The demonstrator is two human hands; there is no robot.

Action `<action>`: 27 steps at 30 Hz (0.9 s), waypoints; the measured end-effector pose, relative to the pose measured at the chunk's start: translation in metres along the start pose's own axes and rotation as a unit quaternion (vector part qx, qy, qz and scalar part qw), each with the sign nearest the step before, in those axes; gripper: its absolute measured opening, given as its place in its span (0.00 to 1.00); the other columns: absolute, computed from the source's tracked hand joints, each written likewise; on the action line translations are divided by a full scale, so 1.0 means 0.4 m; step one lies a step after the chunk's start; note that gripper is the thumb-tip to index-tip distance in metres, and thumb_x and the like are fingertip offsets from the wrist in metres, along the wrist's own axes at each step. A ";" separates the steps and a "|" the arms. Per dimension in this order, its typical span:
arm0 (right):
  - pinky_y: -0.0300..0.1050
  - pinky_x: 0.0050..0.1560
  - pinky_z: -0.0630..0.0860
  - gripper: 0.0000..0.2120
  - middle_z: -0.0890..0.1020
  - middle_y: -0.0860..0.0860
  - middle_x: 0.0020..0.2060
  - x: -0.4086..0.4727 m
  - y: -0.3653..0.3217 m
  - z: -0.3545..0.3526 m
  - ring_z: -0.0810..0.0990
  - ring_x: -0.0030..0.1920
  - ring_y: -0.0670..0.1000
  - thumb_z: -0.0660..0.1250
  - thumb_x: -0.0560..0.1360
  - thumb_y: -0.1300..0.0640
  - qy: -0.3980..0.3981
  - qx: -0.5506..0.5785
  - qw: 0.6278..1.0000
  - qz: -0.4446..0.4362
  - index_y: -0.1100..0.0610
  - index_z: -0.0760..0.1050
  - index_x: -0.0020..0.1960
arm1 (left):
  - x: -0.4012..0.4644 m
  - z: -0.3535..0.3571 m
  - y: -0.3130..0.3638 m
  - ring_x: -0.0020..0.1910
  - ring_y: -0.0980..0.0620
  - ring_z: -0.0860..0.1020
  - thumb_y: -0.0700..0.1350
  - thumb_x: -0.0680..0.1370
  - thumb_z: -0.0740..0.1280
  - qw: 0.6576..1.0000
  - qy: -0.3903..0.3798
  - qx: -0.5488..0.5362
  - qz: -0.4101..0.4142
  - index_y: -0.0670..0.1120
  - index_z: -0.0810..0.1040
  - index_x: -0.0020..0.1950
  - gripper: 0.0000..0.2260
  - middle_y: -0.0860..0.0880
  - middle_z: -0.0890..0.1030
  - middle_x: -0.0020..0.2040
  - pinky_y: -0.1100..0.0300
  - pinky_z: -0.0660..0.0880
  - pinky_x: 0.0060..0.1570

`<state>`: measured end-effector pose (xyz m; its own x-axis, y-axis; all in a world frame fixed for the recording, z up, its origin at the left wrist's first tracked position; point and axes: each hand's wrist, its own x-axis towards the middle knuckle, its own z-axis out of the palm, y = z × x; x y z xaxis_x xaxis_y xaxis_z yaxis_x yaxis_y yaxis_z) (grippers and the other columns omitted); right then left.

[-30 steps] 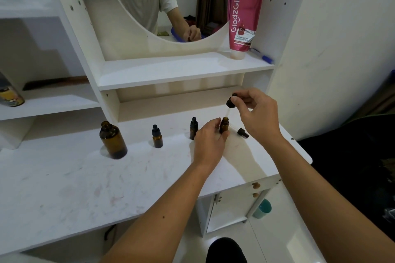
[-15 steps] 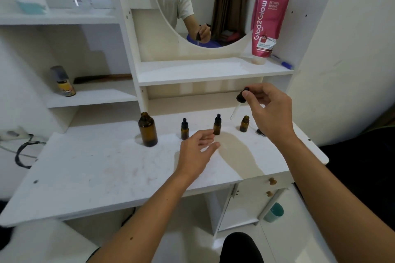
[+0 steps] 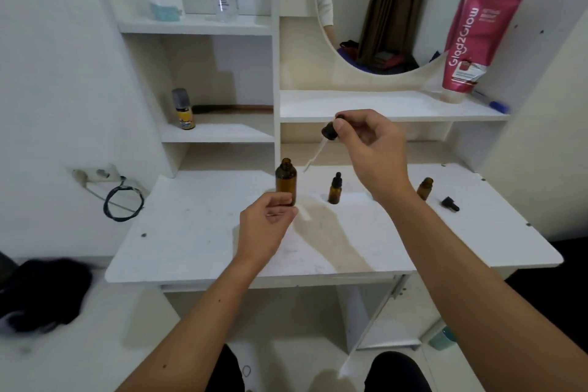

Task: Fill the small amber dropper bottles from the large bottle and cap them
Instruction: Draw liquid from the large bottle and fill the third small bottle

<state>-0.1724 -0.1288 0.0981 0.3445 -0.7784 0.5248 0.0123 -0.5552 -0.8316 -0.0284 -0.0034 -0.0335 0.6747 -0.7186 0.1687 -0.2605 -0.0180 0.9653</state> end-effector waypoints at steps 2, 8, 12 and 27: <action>0.39 0.56 0.82 0.06 0.88 0.47 0.47 0.010 -0.007 0.036 0.87 0.49 0.45 0.73 0.80 0.57 -0.002 0.022 1.000 0.012 0.55 0.84 0.56 | 0.006 -0.021 -0.002 0.50 0.57 0.84 0.46 0.75 0.78 0.999 0.039 0.005 -0.008 0.50 0.83 0.60 0.14 0.56 0.86 0.53 0.56 0.83 0.56; 0.36 0.56 0.81 0.07 0.88 0.47 0.48 0.033 -0.006 0.093 0.86 0.50 0.43 0.72 0.80 0.57 0.004 0.014 1.000 0.004 0.57 0.84 0.58 | 0.052 -0.032 -0.015 0.57 0.54 0.82 0.49 0.72 0.81 0.997 0.072 0.004 -0.005 0.51 0.79 0.65 0.24 0.53 0.83 0.59 0.57 0.80 0.60; 0.34 0.55 0.80 0.07 0.87 0.46 0.48 0.038 0.012 0.106 0.86 0.50 0.42 0.72 0.80 0.57 0.011 0.005 1.000 0.003 0.56 0.83 0.58 | 0.080 -0.016 -0.017 0.61 0.53 0.80 0.50 0.72 0.81 0.999 0.031 0.009 -0.018 0.50 0.77 0.70 0.28 0.52 0.82 0.65 0.56 0.78 0.64; 0.29 0.52 0.79 0.07 0.85 0.41 0.45 0.023 0.080 0.182 0.84 0.46 0.35 0.73 0.80 0.57 -0.113 -0.081 0.990 0.024 0.54 0.84 0.57 | 0.112 0.003 -0.036 0.59 0.53 0.82 0.45 0.74 0.79 1.000 0.017 0.002 -0.006 0.48 0.78 0.68 0.24 0.53 0.84 0.59 0.63 0.77 0.61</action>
<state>-0.1005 -0.1322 0.0632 0.5431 -0.7295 0.4158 -0.1529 -0.5728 -0.8053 0.0047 -0.0362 -0.0399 0.7006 -0.6946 0.1632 -0.2544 -0.0294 0.9667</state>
